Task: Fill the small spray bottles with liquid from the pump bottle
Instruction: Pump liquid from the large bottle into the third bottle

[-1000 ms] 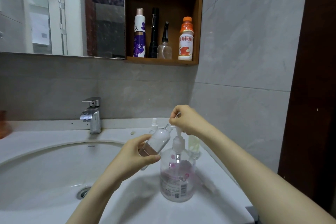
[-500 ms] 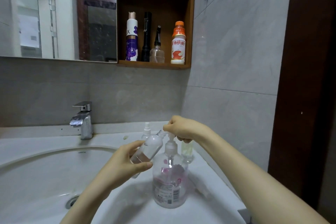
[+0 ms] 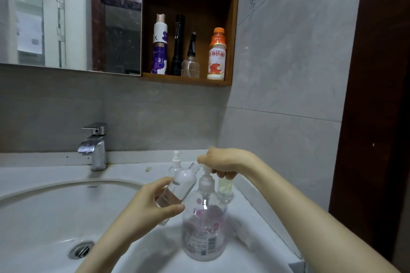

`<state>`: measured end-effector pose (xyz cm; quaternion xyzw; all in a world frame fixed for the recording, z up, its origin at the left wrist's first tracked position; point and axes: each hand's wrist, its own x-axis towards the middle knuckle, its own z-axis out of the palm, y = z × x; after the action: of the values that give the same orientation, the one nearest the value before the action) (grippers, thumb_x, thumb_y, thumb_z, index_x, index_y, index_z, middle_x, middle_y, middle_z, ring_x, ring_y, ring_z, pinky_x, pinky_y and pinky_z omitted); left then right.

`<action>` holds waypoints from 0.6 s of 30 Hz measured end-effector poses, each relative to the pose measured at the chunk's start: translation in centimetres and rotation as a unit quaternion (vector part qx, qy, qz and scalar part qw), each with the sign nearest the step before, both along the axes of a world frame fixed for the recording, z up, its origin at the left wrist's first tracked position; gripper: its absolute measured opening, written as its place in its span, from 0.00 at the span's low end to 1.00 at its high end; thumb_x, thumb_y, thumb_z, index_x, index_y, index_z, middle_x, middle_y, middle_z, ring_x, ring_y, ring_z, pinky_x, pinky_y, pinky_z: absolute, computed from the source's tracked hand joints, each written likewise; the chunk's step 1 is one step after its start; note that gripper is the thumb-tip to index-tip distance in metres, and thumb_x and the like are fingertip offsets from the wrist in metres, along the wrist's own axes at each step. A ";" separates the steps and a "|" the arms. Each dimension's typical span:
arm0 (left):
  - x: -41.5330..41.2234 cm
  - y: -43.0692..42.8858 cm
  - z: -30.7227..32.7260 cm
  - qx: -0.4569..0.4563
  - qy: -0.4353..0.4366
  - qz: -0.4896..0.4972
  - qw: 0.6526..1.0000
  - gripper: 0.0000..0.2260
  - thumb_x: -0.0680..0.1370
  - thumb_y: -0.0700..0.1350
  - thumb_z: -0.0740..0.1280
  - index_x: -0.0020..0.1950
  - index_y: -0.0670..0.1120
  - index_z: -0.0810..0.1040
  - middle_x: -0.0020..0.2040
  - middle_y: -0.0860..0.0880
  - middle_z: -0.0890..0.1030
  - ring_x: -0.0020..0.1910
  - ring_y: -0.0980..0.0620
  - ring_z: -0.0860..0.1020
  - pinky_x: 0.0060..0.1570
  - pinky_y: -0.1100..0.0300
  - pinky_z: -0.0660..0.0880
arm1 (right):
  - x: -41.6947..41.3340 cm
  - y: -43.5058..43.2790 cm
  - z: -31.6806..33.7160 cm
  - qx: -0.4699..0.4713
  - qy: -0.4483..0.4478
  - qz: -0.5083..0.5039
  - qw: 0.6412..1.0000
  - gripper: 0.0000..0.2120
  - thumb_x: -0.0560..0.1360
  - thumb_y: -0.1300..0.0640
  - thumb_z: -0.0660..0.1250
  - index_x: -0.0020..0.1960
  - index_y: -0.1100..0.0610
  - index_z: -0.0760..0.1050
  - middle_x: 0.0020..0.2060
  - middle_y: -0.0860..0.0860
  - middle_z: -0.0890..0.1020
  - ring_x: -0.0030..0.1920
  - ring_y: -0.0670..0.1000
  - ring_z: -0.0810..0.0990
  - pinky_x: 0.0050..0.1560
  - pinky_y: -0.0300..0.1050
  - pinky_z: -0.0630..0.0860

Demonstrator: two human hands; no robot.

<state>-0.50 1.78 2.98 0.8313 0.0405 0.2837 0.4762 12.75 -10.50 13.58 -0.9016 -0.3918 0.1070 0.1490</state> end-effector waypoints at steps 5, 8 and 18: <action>-0.5 0.3 0.3 0.012 -0.008 0.002 1.000 0.21 0.57 0.56 0.71 0.50 0.66 0.78 0.47 0.49 0.84 0.49 0.44 0.80 0.48 0.49 0.78 | 0.1 0.7 0.0 -0.001 0.009 0.005 1.000 0.14 0.79 0.50 0.51 0.43 0.59 0.66 0.32 0.53 0.69 0.29 0.51 0.63 0.31 0.41 0.64; -0.3 0.5 -0.1 0.002 -0.004 0.000 1.000 0.21 0.57 0.56 0.71 0.50 0.63 0.79 0.46 0.49 0.84 0.48 0.44 0.80 0.48 0.49 0.78 | 0.3 0.6 -0.9 0.026 0.054 -0.001 0.998 0.13 0.78 0.50 0.50 0.48 0.59 0.67 0.35 0.53 0.69 0.30 0.51 0.63 0.30 0.41 0.63; -0.3 0.3 0.0 0.022 0.002 0.012 1.000 0.22 0.57 0.57 0.70 0.50 0.64 0.78 0.46 0.49 0.84 0.48 0.46 0.80 0.47 0.50 0.78 | -0.1 0.8 0.7 0.012 -0.020 0.006 1.000 0.11 0.76 0.57 0.58 0.35 0.57 0.64 0.30 0.52 0.68 0.27 0.50 0.62 0.26 0.39 0.61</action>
<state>-0.81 2.07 3.02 0.8419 0.0451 0.2881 0.4541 12.64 -9.66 14.26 -0.8994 -0.4010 0.0852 0.1518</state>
